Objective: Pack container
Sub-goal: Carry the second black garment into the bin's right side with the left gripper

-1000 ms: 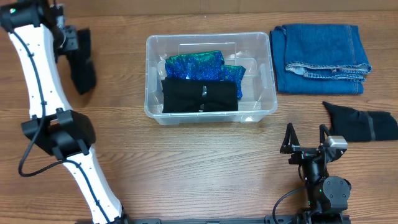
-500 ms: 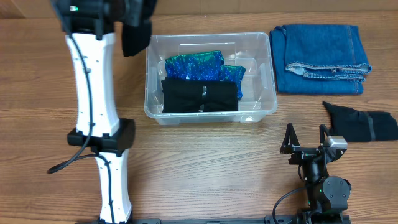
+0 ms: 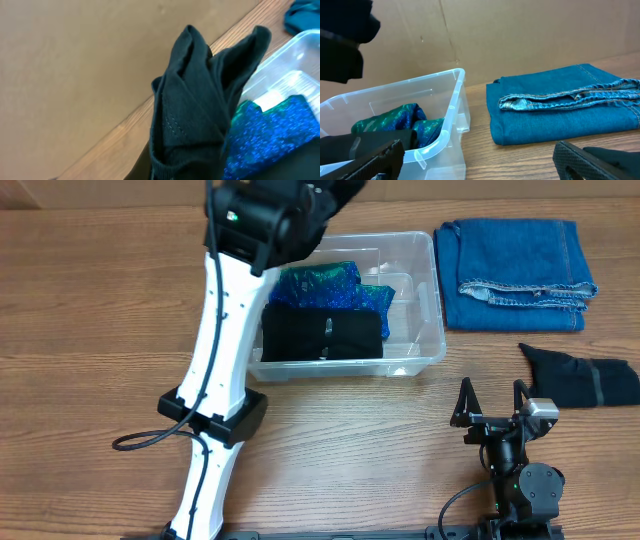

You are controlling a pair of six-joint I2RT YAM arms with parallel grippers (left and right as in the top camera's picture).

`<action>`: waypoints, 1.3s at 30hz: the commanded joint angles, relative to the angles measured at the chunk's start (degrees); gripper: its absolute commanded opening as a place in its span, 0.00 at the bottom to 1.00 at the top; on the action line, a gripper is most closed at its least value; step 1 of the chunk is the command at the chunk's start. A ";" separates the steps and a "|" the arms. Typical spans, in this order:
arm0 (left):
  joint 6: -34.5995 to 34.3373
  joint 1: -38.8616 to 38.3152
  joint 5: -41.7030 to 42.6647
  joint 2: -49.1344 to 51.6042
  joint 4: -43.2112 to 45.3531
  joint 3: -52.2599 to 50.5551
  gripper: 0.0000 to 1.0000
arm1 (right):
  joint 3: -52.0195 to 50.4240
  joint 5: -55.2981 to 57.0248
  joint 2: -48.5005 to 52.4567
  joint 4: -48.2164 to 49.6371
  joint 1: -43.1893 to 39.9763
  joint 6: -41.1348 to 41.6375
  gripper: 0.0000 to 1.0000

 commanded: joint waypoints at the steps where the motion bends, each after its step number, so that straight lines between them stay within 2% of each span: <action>1: -4.35 -2.86 -0.04 -2.54 1.46 -2.69 0.04 | -0.61 0.39 -0.68 0.33 0.11 -0.13 1.00; 3: -10.34 -4.44 4.85 -2.54 2.12 -4.42 0.04 | -0.61 0.39 -0.68 0.31 0.11 -0.13 1.00; 6: -20.55 -5.70 17.46 -2.54 3.26 -7.04 0.04 | -0.61 0.39 -0.68 0.31 0.11 -0.13 1.00; 10: -29.92 -5.73 29.27 -2.54 3.30 -9.51 0.04 | -0.61 0.39 -0.68 0.31 0.11 -0.13 1.00; 16: -36.85 -5.73 39.80 -2.51 6.27 -15.52 0.04 | -0.61 0.39 -0.68 0.31 0.11 -0.13 1.00; 20: -41.20 -5.73 47.08 -2.51 11.76 -20.31 0.04 | -0.61 0.39 -0.68 0.31 0.11 -0.13 1.00; 30: -50.95 -5.64 54.99 -2.51 12.87 -21.55 0.04 | -0.61 0.39 -0.68 0.31 0.11 -0.13 1.00; 39: -58.90 -5.62 53.88 -2.49 9.64 -22.05 0.04 | -0.61 0.39 -0.68 0.31 0.11 -0.13 1.00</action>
